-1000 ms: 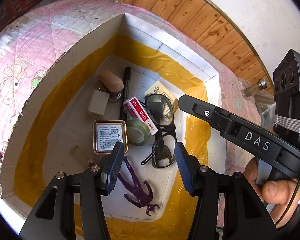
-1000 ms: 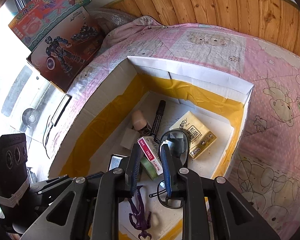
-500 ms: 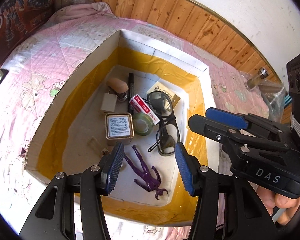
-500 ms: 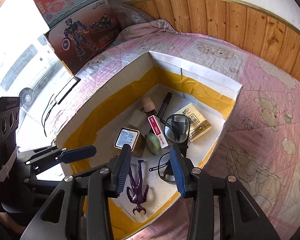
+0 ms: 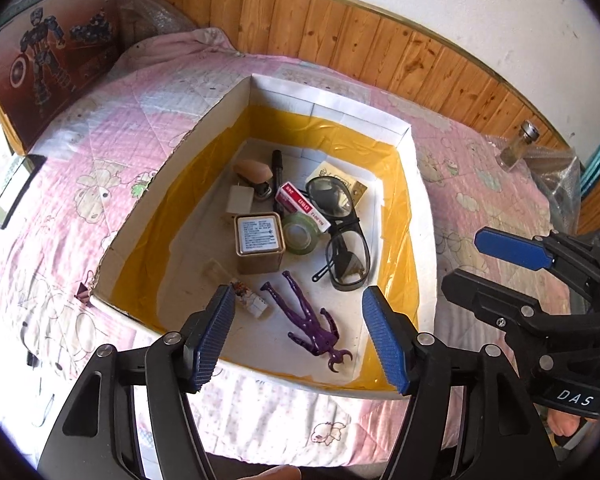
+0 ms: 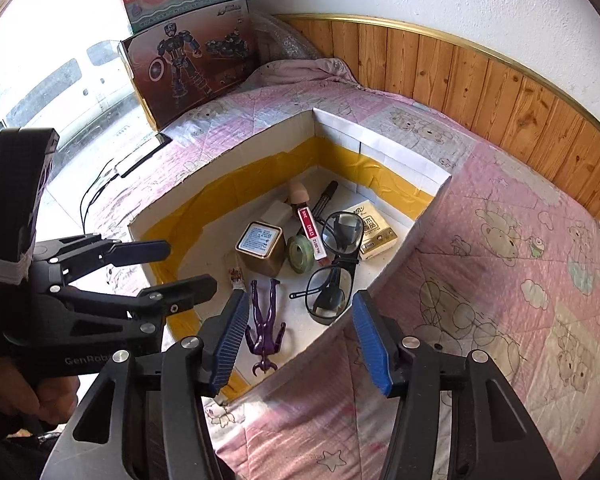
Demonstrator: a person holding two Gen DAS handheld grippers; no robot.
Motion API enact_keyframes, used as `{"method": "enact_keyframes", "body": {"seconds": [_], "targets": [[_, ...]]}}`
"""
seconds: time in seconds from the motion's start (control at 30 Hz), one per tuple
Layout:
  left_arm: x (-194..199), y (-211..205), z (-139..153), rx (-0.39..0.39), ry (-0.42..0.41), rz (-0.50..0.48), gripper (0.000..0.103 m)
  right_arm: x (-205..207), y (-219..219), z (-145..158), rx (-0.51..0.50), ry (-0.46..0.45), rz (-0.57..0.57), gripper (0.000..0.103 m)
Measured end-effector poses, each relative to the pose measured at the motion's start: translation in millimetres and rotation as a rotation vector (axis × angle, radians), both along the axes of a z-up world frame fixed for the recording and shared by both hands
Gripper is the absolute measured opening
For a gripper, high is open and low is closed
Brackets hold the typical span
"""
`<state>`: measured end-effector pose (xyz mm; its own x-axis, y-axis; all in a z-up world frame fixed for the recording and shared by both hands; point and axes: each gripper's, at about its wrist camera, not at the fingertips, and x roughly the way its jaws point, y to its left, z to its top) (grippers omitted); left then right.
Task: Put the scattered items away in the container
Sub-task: 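Lower both tools into the box and open them to drop tape and staple box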
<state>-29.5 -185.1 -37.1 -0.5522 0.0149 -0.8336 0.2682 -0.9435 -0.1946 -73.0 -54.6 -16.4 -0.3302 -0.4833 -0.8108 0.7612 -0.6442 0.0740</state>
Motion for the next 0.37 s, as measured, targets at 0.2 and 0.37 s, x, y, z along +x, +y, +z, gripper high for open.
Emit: {"method": "enact_keyframes", "body": {"seconds": [0.2,0.37], "targets": [[15.1,5.8,6.3,-0.021,0.033,0.001,0.069,20.3,2.9,-6.9,0.043,0.040,0.023,0.060],[26.5,11.4,8.0,-0.027,0.035,0.003,0.069,37.0,0.8,-13.5,0.072,0.064,0.046,0.060]]}}
